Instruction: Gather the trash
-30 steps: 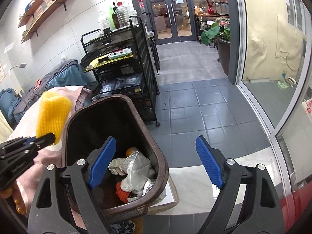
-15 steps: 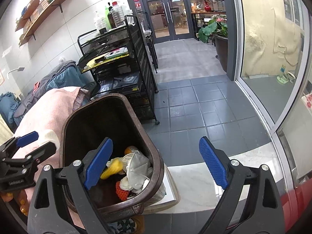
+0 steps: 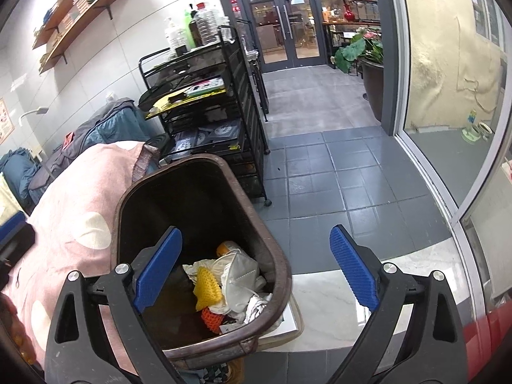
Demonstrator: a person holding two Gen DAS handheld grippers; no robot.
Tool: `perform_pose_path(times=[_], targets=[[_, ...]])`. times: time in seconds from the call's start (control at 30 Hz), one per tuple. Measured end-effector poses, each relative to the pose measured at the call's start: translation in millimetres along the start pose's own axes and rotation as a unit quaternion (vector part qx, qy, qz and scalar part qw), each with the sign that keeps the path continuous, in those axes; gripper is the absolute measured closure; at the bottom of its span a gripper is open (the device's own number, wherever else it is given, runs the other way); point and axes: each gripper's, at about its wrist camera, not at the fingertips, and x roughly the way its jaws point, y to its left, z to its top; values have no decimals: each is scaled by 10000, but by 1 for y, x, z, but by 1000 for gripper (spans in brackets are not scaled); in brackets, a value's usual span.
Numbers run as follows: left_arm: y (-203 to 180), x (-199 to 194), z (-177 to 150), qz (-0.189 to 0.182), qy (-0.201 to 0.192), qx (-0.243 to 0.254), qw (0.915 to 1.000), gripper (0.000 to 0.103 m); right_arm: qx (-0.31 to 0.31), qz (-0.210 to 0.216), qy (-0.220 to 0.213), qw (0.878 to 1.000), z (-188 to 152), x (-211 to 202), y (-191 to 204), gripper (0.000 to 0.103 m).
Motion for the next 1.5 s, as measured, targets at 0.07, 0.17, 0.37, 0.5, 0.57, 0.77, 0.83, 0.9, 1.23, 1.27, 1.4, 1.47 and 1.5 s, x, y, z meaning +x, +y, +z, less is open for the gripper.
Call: perform_pose_path(times=[0.07,0.17,0.37,0.5,0.57,0.77,0.83,0.9,1.23,1.27,1.4,1.47,1.5], targets=[[5,-12,-1,74,-180,-36,9998,6,-106,25,-42,9999,-1,-2,9,11],[12,-27,-7,257,-355,-63,9990,6,-275,80,-174,9994,-5,-9,26,11],[38,-56,-20,688,-611,-334,9952,6,-833,212,-552,9948,-17,-29,72,10],[65,-77,-33,982,-721,-697,9901,6,-1158,373,-809,9893,-23,-42,102,10],[76,-87,-38,1199,-801,-755,9867,6,-1310,477,-878,9863,-26,-49,117,9],[103,-119,-52,1727,-988,-922,9757,6,-1663,873,-1061,9764,-40,-65,164,8],[110,-130,-59,1921,-1046,-944,9712,6,-1793,1027,-1113,9721,-47,-72,180,8],[118,-141,-66,2088,-1094,-1021,9664,6,-1907,1146,-1145,9682,-54,-78,193,8],[134,-174,-99,2405,-967,-1525,9537,6,-2433,1718,-1317,9455,-100,-116,240,7],[135,-175,-101,2418,-970,-1573,9526,6,-2445,1760,-1318,9444,-103,-118,242,7],[135,-188,-110,2561,-1073,-1744,9447,6,-2370,1941,-1273,9434,-112,-127,243,7],[132,-193,-113,2681,-1102,-1723,9414,6,-2389,1954,-1317,9420,-115,-133,244,6],[131,-195,-114,2740,-1108,-1720,9397,6,-2400,1949,-1340,9415,-116,-135,244,6]])
